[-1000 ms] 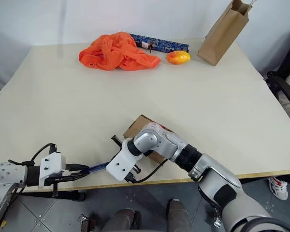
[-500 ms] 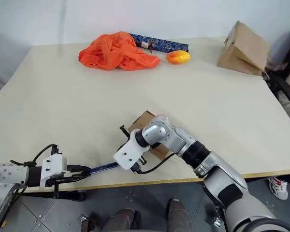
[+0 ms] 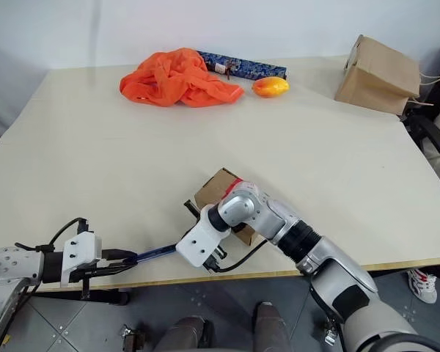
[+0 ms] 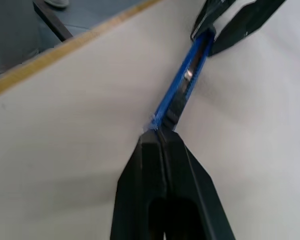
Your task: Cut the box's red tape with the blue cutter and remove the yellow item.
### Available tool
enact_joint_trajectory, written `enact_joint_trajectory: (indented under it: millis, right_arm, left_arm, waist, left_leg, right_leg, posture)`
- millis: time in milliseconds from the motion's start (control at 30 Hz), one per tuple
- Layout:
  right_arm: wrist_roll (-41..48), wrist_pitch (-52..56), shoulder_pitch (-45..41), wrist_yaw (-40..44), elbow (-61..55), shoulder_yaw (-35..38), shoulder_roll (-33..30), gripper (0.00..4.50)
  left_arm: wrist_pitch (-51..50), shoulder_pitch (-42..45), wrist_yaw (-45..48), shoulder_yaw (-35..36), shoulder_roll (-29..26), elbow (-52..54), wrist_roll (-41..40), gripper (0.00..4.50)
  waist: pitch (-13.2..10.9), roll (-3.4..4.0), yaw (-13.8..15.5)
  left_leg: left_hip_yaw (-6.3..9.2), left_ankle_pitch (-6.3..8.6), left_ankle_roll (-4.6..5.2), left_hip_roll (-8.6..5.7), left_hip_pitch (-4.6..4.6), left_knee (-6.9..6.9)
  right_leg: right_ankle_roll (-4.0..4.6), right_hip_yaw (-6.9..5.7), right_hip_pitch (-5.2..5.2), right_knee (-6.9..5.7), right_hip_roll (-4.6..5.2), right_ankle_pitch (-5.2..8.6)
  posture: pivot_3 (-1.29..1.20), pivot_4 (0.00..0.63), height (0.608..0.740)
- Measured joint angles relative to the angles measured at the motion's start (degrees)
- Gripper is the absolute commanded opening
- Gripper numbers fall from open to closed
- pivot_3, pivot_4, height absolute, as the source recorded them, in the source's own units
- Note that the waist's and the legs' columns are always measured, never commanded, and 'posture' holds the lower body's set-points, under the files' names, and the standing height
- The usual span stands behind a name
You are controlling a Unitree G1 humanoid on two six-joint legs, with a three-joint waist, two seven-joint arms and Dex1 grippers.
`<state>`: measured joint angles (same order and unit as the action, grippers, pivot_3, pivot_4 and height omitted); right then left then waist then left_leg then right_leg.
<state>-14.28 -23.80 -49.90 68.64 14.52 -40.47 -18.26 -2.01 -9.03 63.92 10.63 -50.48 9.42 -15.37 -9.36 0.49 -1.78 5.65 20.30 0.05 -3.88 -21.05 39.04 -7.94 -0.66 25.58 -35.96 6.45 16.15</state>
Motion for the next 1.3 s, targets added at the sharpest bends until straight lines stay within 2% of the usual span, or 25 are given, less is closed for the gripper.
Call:
enact_joint_trajectory:
  millis: [867, 933, 1067, 1167, 1300]
  right_arm:
    - [-3.07, -1.19, -1.34, -3.82, 10.47, -0.41, 10.87, 0.02]
    - [-2.24, 0.69, -1.23, -3.32, 10.12, 0.13, 11.08, 0.02]
    - [8.29, 17.32, 0.49, 1.31, -1.12, 7.26, 8.84, 0.02]
    - [15.35, 31.12, 0.51, 3.09, -10.63, 14.05, 4.38, 0.61]
    - [19.96, 46.68, -0.63, 2.11, -14.60, 19.89, -0.13, 1.97]
  left_arm:
    - [-0.64, 0.60, -0.36, -0.53, 0.43, -0.08, 0.07, 0.44]
    - [-0.63, 0.67, -0.85, -0.53, 0.77, -0.07, 0.06, 0.44]
    - [0.90, 0.53, -3.11, 0.23, 2.94, -0.27, -0.06, 0.44]
    - [3.68, 0.36, -5.14, 2.66, 4.15, -1.55, -0.02, 0.44]
    - [10.11, 3.54, -10.44, 5.07, 7.58, -5.73, 1.36, 0.44]
  waist:
    - [0.00, 0.02, -0.05]
    - [-0.01, 0.02, -0.05]
    - [-0.01, 0.02, 0.11]
    - [-0.01, 0.02, 0.30]
    - [-0.01, 0.02, 0.36]
  left_leg:
    - [0.00, 0.00, -0.01, 0.00, 0.03, 0.00]
    - [0.00, 0.00, -0.01, -0.01, 0.03, 0.00]
    - [0.09, 0.00, 0.00, -0.01, -0.05, 0.02]
    - [0.11, 0.00, 0.00, -0.04, -0.05, 0.02]
    - [0.10, 0.00, 0.01, -0.06, -0.05, 0.04]
  right_leg:
    - [0.00, 0.01, -0.01, -0.03, -0.01, 0.00]
    - [0.00, 0.01, -0.01, -0.03, 0.00, 0.00]
    - [0.00, -0.03, -0.01, -0.01, 0.03, 0.00]
    - [0.00, -0.06, -0.05, 0.03, 0.08, 0.00]
    - [0.00, -0.06, -0.05, 0.07, 0.11, 0.00]
  posture:
    - [0.00, 0.150, 0.740]
    - [0.00, 0.150, 0.740]
    - [0.00, 0.150, 0.740]
    - [0.00, 0.150, 0.740]
    - [0.00, 0.150, 0.740]
